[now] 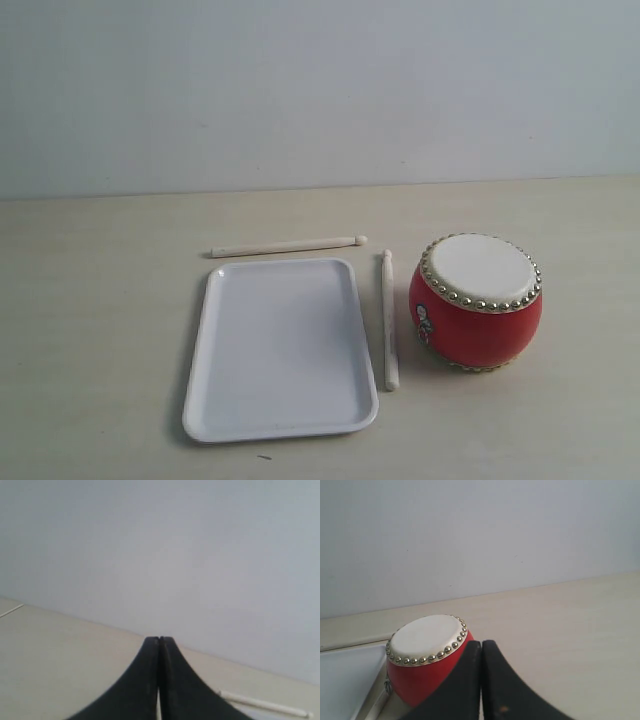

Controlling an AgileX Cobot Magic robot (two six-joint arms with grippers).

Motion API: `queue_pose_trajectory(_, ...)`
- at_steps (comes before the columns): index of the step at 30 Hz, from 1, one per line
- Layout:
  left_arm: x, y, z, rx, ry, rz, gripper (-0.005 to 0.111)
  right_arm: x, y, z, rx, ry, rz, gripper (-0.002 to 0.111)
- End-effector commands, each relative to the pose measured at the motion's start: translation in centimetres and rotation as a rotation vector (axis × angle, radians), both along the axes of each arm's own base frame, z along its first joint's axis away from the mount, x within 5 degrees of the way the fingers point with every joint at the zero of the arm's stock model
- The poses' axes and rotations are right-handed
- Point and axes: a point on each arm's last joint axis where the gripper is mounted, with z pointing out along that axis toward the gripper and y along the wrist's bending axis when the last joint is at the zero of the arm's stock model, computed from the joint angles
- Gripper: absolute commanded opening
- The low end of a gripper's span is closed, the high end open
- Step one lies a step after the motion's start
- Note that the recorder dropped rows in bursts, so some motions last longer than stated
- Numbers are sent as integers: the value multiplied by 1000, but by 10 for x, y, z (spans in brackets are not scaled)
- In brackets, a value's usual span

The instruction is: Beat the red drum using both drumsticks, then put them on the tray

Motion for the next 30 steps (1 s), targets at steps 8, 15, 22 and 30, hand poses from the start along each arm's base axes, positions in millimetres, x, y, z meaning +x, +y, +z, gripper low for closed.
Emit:
queue_pose_trajectory(8, -2, -1, 10, -78, -130, -25, 0, 0, 0, -1, -5, -5, -5, 0)
queue_pose_trajectory(15, -3, -4, 24, -200, -261, -91, 0, 0, 0, -1, -5, -5, -5, 0)
queue_pose_trajectory(22, 32, -14, 88, -155, -259, -225, 0, 0, 0, -1, -5, -5, -5, 0)
queue_pose_trajectory(30, 144, -14, 159, 217, -19, -232, 0, 0, 0, -1, -5, -5, -5, 0)
